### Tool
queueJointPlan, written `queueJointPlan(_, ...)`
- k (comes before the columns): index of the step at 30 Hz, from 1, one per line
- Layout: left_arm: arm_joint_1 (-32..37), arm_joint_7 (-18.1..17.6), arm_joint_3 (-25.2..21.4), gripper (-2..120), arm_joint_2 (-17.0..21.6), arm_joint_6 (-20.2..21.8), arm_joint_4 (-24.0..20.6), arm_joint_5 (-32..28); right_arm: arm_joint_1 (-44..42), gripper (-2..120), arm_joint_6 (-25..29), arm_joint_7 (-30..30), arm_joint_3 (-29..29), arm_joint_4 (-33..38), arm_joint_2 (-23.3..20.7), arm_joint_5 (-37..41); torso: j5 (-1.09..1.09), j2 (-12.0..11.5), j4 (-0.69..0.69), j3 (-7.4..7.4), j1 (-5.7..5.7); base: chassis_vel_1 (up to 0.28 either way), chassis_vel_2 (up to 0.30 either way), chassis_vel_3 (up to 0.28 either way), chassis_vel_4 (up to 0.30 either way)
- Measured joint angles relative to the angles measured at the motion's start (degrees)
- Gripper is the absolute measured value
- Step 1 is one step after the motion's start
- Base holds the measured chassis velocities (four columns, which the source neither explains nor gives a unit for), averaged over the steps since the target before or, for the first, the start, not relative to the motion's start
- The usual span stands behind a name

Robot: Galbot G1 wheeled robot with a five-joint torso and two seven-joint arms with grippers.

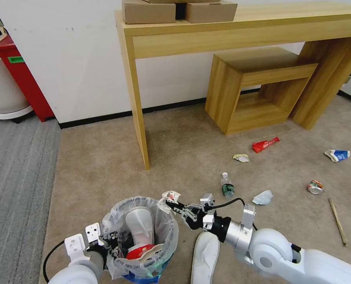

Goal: Pick up the trash bin and place the garbage on the floor into it.

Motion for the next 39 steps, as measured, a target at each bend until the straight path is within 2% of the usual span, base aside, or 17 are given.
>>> queueJointPlan(5, 0.37, 0.03, 0.01, 0, -0.12, 0.02, -0.24, 0.23, -0.12, 0, -0.42, 0.69, -1.06, -0.32, 0.35, -0.64, 0.0, 0.0, 0.0, 0.0, 0.0, 0.0, 0.0, 0.0, 0.0)
queueJointPlan(14, 0.45, 0.91, -0.05, 0, -0.21, 0.0, -0.88, 0.26, 5.33, 0, -2.16, 1.88, -7.52, -1.82, 2.14, 1.07, -0.01, 0.0, -0.01, 0.0, 0.0, 0.0, 0.0, 0.0, 0.0)
queueJointPlan(16, 0.36, 1.44, -0.06, 0, -0.34, -0.07, -1.18, 0.12, 11.3, 0, -2.57, 2.59, -12.22, -3.56, 4.77, 2.71, -0.02, 0.0, 0.0, 0.0, 0.0, 0.0, 0.0, 0.0, 0.0)
queueJointPlan(23, 0.72, 1.48, -0.09, 0, -0.68, -0.14, -1.22, 0.34, 16.36, 0, -4.37, 5.35, -17.13, -6.75, 9.73, 5.7, -0.01, 0.0, 0.01, 0.01, 0.0, 0.0, 0.0, 0.0, 0.0)
queueJointPlan(32, 0.69, 1.39, -0.09, 0, -0.81, -0.16, -1.1, 0.6, 16.99, 0, -5.09, 6.38, -19.36, -8.2, 11.8, 6.09, -0.01, 0.0, 0.0, 0.01, 0.0, 0.0, 0.0, 0.0, 0.0)
queueJointPlan(35, 0.66, 1.35, 0.0, 0, -0.9, -0.16, -0.94, 0.76, 17.55, 0, -6.81, 6.55, -19.87, -8.41, 11.95, 5.35, -0.01, 0.0, 0.0, 0.0, 0.0, 0.0, 0.0, 0.0, 0.0)
queueJointPlan(38, 0.58, 1.27, 0.11, 0, -1.17, -0.18, -0.79, 1.01, 18.55, 11, -10.35, 6.42, -20.32, -8.46, 11.93, 5.17, -0.01, 0.0, 0.0, 0.01, 0.0, 0.0, 0.0, 0.0, 0.0)
queueJointPlan(39, 0.58, 1.27, 0.11, 0, -1.17, -0.18, -0.79, 1.01, 18.55, 11, -10.35, 6.42, -20.32, -8.46, 11.93, 5.17, -0.01, 0.0, 0.0, 0.01, 0.0, 0.0, 0.0, 0.0, 0.0)
